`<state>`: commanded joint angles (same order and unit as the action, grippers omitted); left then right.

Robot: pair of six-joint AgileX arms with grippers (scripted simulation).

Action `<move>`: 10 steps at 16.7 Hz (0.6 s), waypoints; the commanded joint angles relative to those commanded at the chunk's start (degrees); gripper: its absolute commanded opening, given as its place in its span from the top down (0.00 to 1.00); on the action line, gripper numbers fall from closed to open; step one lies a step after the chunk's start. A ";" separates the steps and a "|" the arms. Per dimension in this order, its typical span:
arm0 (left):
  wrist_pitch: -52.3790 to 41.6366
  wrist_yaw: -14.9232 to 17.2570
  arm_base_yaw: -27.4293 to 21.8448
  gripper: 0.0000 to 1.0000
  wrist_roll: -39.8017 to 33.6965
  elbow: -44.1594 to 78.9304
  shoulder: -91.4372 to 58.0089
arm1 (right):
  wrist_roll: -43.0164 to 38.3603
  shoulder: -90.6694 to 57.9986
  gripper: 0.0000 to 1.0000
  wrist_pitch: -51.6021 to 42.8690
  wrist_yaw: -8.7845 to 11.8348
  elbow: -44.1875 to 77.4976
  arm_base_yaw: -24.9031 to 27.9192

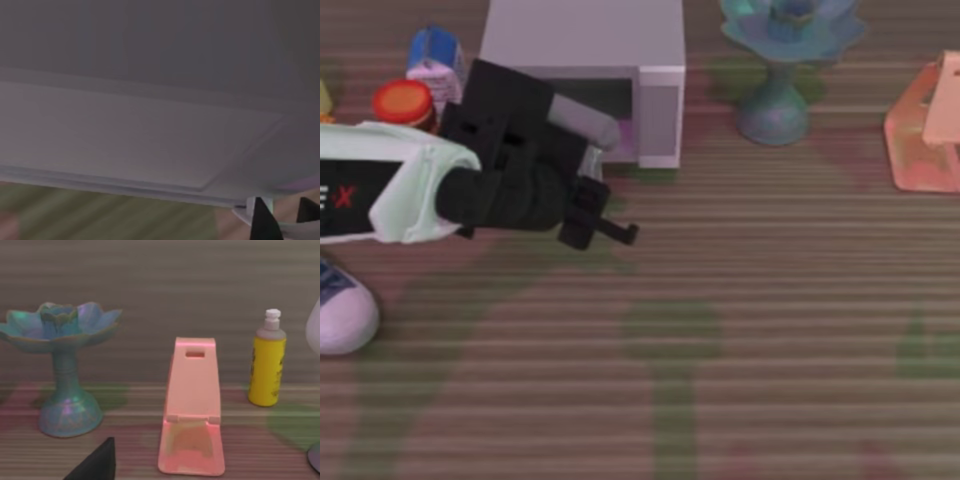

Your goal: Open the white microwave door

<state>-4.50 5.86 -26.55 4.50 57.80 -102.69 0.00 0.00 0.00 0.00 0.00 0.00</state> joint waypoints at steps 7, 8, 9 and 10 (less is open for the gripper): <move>-0.02 0.30 0.18 1.00 0.42 -0.22 0.11 | 0.00 0.00 0.00 0.00 0.00 0.00 0.00; -0.02 0.30 0.18 1.00 0.42 -0.22 0.11 | 0.00 0.00 0.00 0.00 0.00 0.00 0.00; -0.02 0.30 0.18 1.00 0.42 -0.22 0.11 | 0.00 0.00 0.00 0.00 0.00 0.00 0.00; -0.02 0.30 0.18 1.00 0.42 -0.22 0.11 | 0.00 0.00 0.00 0.00 0.00 0.00 0.00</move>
<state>-4.52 6.16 -26.37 4.91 57.58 -102.57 0.00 0.00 0.00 0.00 0.00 0.00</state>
